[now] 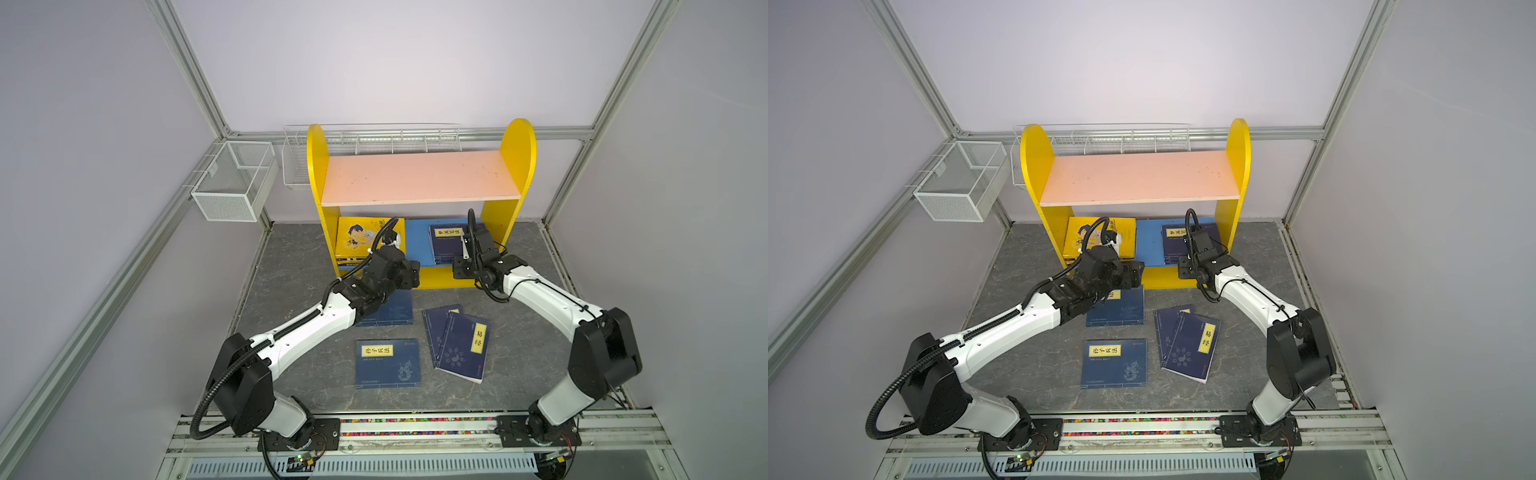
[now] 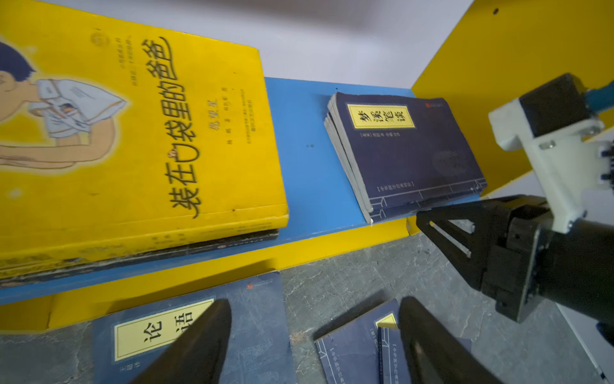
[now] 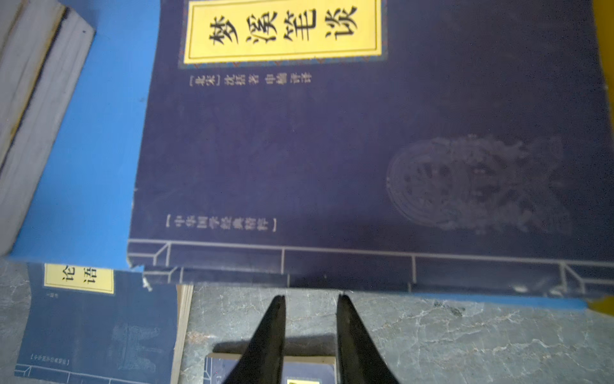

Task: Stacking books/files
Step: Move the books to the bookshelf, then pick up the book.

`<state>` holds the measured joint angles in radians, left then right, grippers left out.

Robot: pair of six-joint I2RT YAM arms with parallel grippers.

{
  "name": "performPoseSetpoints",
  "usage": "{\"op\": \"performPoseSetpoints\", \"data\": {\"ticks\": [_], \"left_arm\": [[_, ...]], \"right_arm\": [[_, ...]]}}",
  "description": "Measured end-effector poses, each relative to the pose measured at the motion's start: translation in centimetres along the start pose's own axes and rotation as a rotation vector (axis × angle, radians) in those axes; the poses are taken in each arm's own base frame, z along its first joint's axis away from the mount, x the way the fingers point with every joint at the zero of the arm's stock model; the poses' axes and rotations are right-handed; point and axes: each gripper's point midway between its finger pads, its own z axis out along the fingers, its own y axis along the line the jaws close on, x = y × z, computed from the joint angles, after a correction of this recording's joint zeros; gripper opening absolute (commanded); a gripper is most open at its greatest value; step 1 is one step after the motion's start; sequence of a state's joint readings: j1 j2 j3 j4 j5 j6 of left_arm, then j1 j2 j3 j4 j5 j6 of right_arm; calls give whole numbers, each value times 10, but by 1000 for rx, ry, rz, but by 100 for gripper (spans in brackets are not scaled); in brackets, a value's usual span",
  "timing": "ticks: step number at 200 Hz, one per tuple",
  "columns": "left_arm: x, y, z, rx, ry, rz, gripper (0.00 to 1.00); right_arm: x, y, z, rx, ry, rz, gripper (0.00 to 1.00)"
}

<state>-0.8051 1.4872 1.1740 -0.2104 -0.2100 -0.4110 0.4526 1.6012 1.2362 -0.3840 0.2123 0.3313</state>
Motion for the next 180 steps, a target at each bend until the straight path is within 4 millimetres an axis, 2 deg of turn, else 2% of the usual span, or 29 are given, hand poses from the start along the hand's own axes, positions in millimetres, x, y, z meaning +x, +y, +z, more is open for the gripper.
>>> {"op": "performPoseSetpoints", "data": {"ticks": [24,49,59,84,106,120,142,180], "left_arm": [[17,-16,7,66,54,102,80],[61,-42,26,141,164,257,80],[85,-56,35,175,220,332,80],[148,-89,48,264,356,484,77],[188,-97,57,298,443,557,71],[200,-93,63,299,474,583,69],[208,-90,70,300,493,609,65],[215,-93,80,304,525,630,57]], "right_arm": [[14,-9,-33,-9,-6,8,48],[45,-20,-67,-33,22,38,62],[66,-24,-73,-47,67,58,67],[132,-30,-74,-78,232,98,71],[185,-34,-71,-98,383,158,71],[209,-38,-68,-98,456,195,71],[234,-44,-61,-88,533,257,69],[251,-52,-48,-106,572,354,67]]}}
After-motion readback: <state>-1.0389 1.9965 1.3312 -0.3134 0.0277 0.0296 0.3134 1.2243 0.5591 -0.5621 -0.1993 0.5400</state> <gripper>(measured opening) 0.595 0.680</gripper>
